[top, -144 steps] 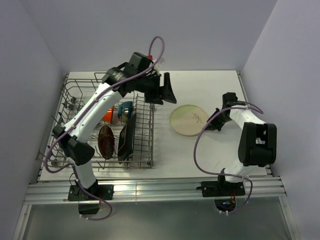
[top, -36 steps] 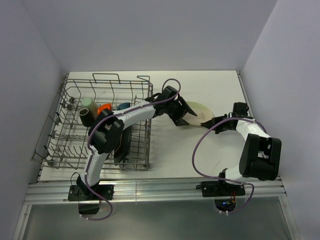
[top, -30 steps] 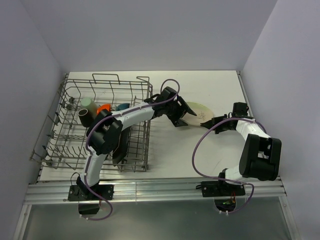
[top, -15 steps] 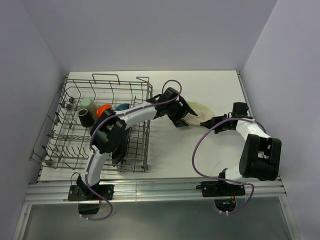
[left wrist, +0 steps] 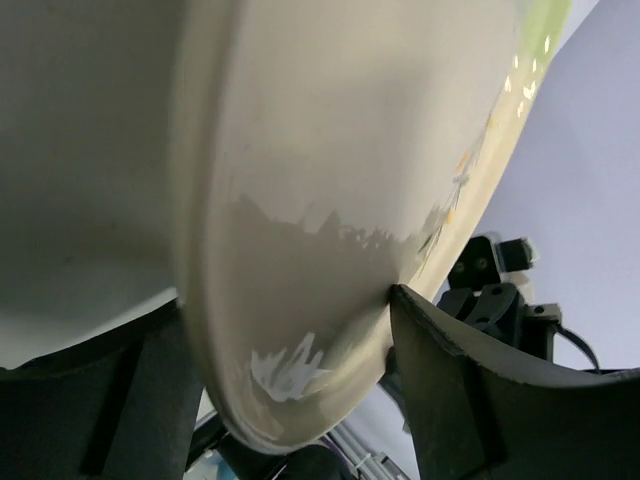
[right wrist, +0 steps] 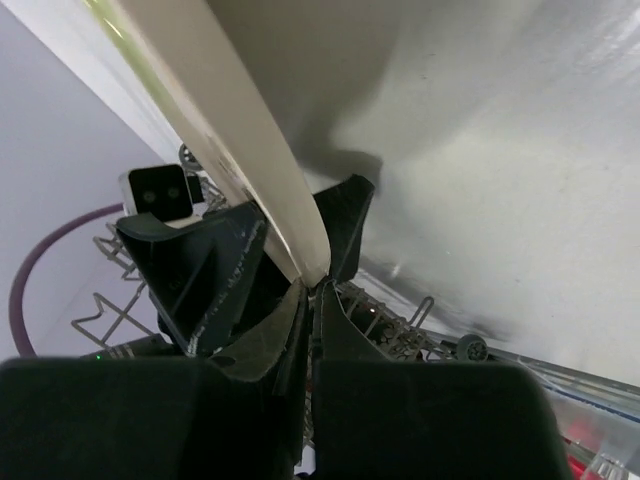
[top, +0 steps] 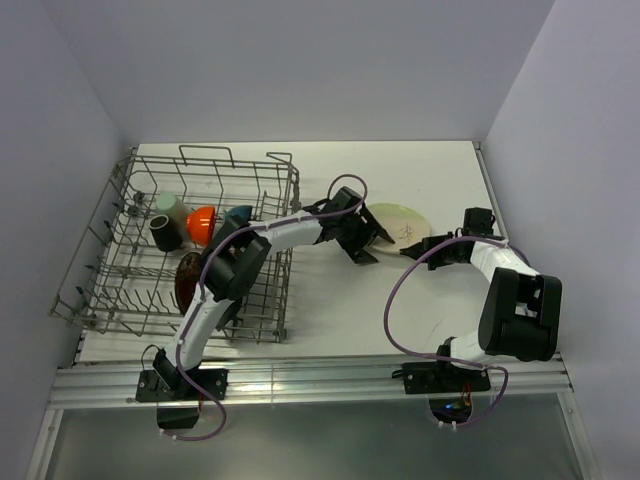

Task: Load the mixed dishes into the dish rack

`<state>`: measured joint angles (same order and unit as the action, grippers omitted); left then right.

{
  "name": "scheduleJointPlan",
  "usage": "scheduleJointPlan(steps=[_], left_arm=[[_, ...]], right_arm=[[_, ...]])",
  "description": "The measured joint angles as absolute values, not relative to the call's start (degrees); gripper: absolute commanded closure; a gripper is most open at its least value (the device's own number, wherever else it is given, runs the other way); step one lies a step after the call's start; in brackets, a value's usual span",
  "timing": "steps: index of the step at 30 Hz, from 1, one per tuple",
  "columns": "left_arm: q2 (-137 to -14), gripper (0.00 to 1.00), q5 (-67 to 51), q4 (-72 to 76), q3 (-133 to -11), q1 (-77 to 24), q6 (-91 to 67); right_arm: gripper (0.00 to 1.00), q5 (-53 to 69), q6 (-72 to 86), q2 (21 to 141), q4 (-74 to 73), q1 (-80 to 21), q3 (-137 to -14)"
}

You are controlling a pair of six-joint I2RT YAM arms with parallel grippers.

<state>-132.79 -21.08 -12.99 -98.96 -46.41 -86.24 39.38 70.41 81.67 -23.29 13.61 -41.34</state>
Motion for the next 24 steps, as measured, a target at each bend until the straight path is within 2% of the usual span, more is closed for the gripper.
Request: scheduleJointPlan(steps=[4,7,8,13,14,19,24], left_arm=[[-134.4,0.30,-22.2,-11.0,-99.6,-46.2,-86.9],[-135.2,0.45,-22.5,-10.5,-101.0,-46.0,-87.6],[-135.5,0.59,-22.7,-10.2,-101.6,-45.9,-87.9],[-135.7,0.86,-23.3,-7.0,-102.5,-45.1,-88.7],[-135.7,0.98,-23.6,-5.6,-102.5,-45.0,-88.3],[-135.6,1.00,-23.3,-1.5,-101.9,-44.8,-88.4],[-136.5,1.00,-23.6,-3.8,-104.4,-44.6,-86.1]], right_arm=[[1.00,39.2,70.7,81.7,-23.1,13.5,-40.7],[1.00,39.2,70.7,81.7,-22.6,13.5,-40.7],[1.00,39.2,70.7,81.7,-22.6,13.5,-40.7],[1.00,40.3,70.9,81.5,-21.8,13.6,-40.2],[1.00,40.9,70.9,81.4,-21.5,13.6,-40.2],[1.00,42.3,70.5,81.4,-20.5,13.6,-40.1],[1.00,42.8,68.8,81.1,-20.5,13.6,-40.4]])
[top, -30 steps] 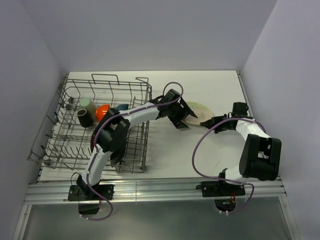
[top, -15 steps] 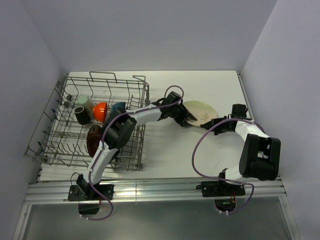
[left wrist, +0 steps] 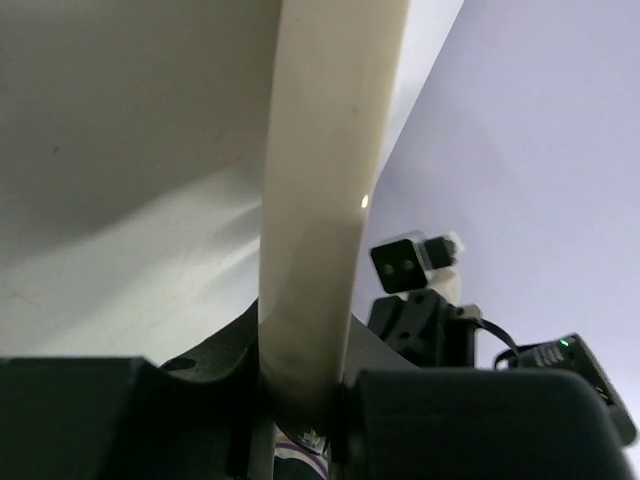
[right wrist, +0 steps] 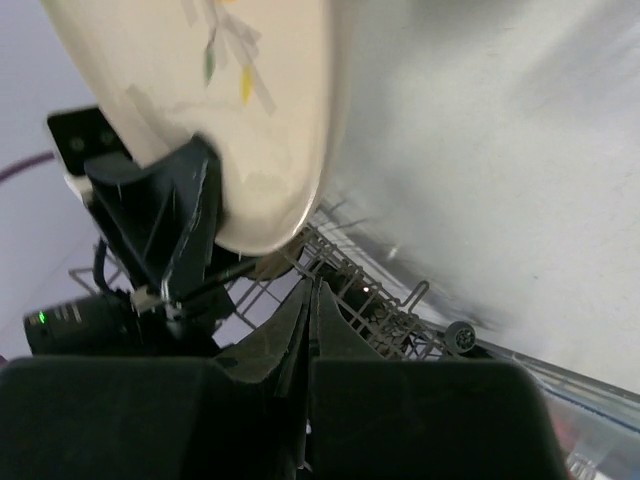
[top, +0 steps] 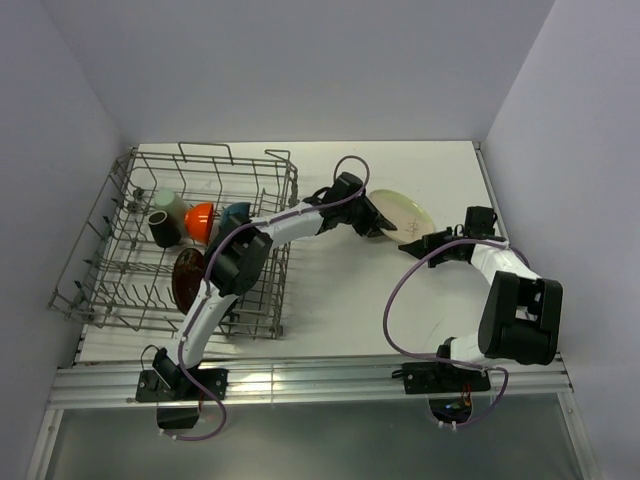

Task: Load the mixed dishes into the dish rack

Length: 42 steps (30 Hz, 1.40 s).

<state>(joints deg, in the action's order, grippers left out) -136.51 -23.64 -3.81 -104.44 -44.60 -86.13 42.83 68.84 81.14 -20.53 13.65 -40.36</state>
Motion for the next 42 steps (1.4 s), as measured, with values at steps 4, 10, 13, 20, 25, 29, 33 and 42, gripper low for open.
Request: scheduleJointPlan(steps=[4,10,13,20,25,29,33,42], left_arm=[[-139.4,1.00,-24.1,-10.1,-112.2,-44.1,-81.6],[-141.4,1.00,-24.3,-17.1,-118.7,-43.8,-75.2],[-141.4,1.00,-24.1,-18.5,-119.6,-43.8,-72.8],[-141.3,1.00,-23.0,-23.0,-122.7,-43.8,-67.8],[-140.1,1.00,-21.4,-26.1,-123.4,-43.8,-64.3],[-138.2,1.00,-19.1,-30.6,-124.2,-43.7,-61.6],[-136.7,1.00,-17.7,-33.0,-124.7,-43.6,-59.6],[-130.4,1.00,-18.3,-33.7,-124.8,-43.5,-57.8]], right_arm=[[0.91,43.2,64.9,79.0,-24.3,13.6,-44.4],[0.83,41.1,55.3,73.3,-33.3,11.5,-58.2],[0.80,40.4,51.6,69.5,-35.9,9.5,-60.2],[0.77,38.8,44.9,65.9,-44.2,4.4,-60.2],[0.77,38.9,42.3,61.3,-46.7,3.5,-60.0],[0.77,38.9,40.9,59.4,-47.8,3.0,-60.0],[0.76,38.9,40.4,58.9,-48.1,2.3,-60.0],[0.76,40.0,39.5,58.6,-50.1,-1.1,-63.0]])
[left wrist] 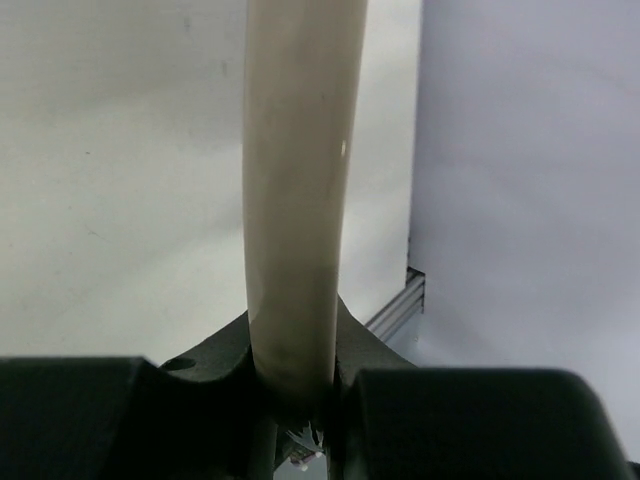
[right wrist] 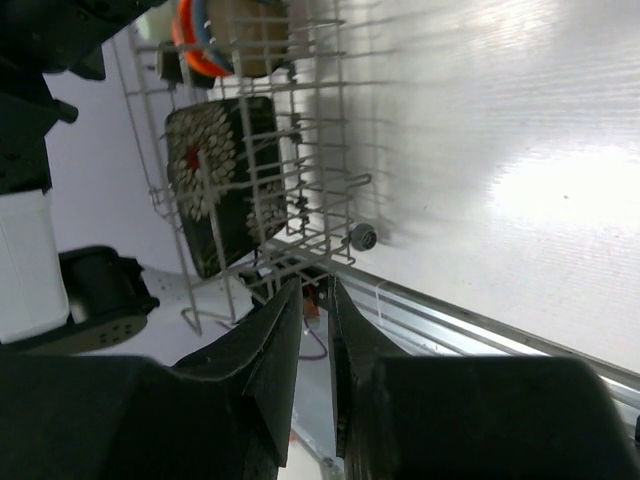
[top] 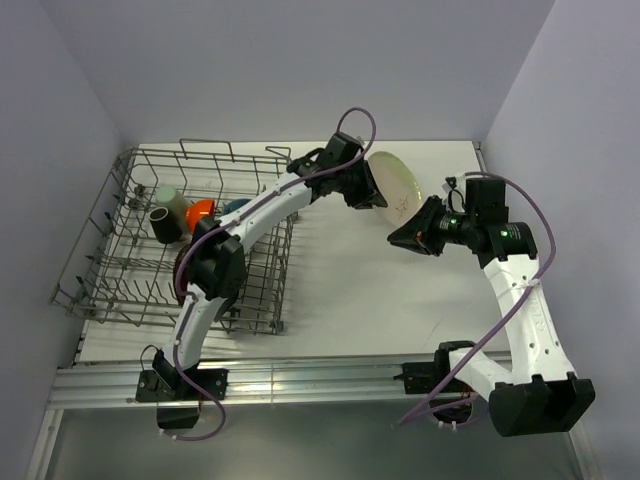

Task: Load the mixed dishes into the dish rack

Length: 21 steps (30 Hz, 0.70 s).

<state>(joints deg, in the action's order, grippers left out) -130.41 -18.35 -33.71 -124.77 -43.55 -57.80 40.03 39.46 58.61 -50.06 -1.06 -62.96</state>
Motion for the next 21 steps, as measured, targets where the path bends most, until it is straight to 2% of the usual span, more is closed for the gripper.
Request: scheduleJointPlan(steps=[10,15,21], left_arm=[[-122.8,1.00,-19.7,-36.1,-128.4,-42.6,-56.1],[-116.8,1.00,-19.7,-37.8,-128.4,-39.7,-55.3],[-108.2,1.00,-17.5,-39.2,-126.8,-34.8,-52.8]], right_arm=[[0.72,38.8,35.0,58.7,-56.9,-8.1,-76.3],[0.49,38.8,34.0,58.7,-57.5,-13.8,-81.2],[0.43,39.2,33.1,60.8,-57.5,-19.5,-81.8]])
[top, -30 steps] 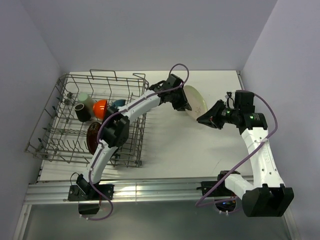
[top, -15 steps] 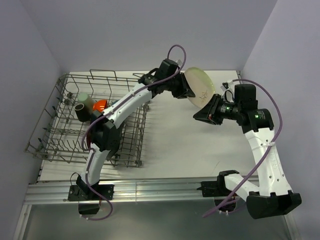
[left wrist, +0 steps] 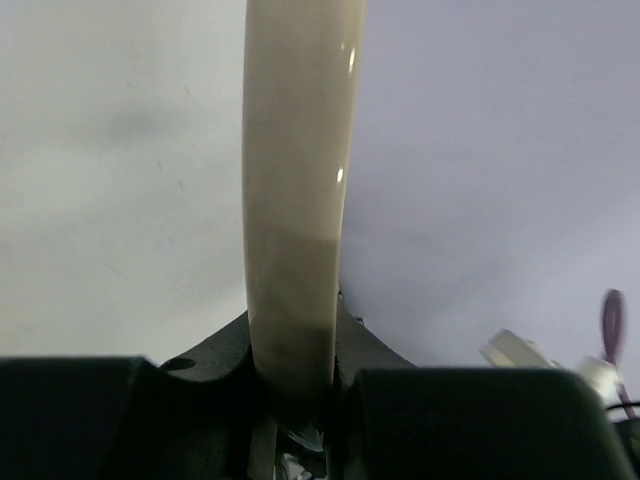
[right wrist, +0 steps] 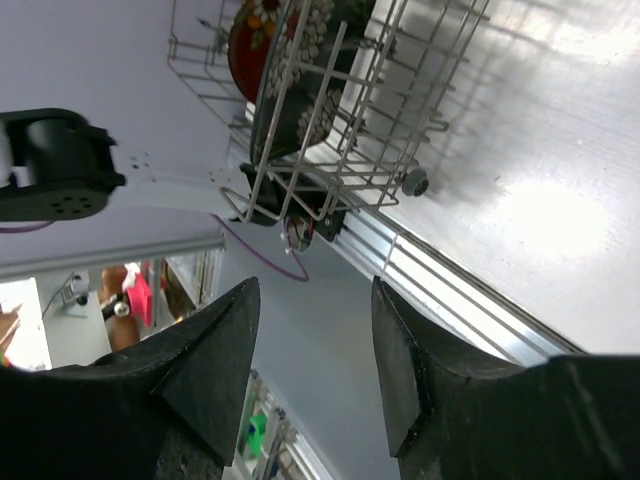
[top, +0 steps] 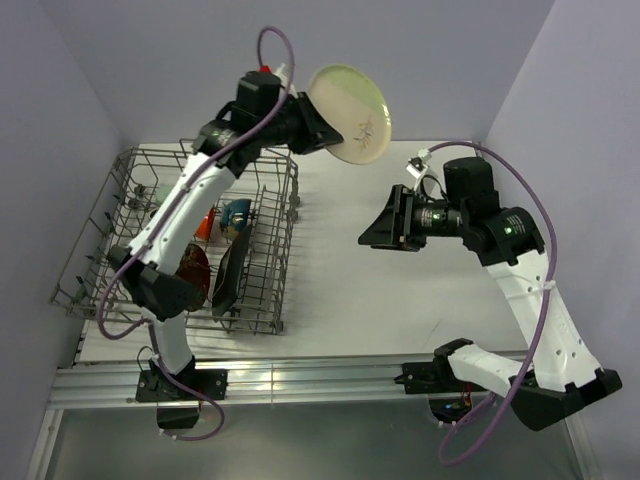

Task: Load the mixed dishes into the dish rack

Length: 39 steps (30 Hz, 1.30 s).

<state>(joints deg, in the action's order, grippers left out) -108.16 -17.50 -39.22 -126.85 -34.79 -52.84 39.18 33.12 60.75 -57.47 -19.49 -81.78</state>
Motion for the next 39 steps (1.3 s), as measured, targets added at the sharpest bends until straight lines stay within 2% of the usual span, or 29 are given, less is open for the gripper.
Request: scheduleJointPlan(steps=[3,5,9,14,23,32,39], left_arm=[[-103.3,1.00,-15.9,-41.4,-126.1,-32.0,-51.0],[-99.8,1.00,-14.8,-43.5,-125.9,-30.0,-49.4],[-91.4,1.00,-10.6,-47.9,-124.6,-25.1,-45.5],[-80.5,1.00,-1.2,-53.6,-120.8,-22.6,-40.4],[-62.5,1.00,16.2,-67.0,-108.1,-23.0,-36.1],[-56.1,1.00,28.7,-79.3,-103.0,-23.0,-38.5],[-54.1,1.00,32.4,-82.8,-100.5,-23.0,-41.7]], right_arm=[[0.37,39.0,32.9,63.1,-57.2,-21.6,-81.7],[0.27,38.8,32.9,64.4,-56.3,-22.8,-81.1],[0.21,38.6,33.3,66.8,-54.0,-23.7,-79.3],[0.20,38.9,35.2,72.7,-48.8,-25.2,-78.7],[0.21,39.5,37.8,84.8,-43.4,-33.8,-81.8],[0.23,40.9,38.3,90.1,-41.8,-38.7,-87.4],[0.29,42.7,38.5,93.5,-40.6,-41.5,-89.1]])
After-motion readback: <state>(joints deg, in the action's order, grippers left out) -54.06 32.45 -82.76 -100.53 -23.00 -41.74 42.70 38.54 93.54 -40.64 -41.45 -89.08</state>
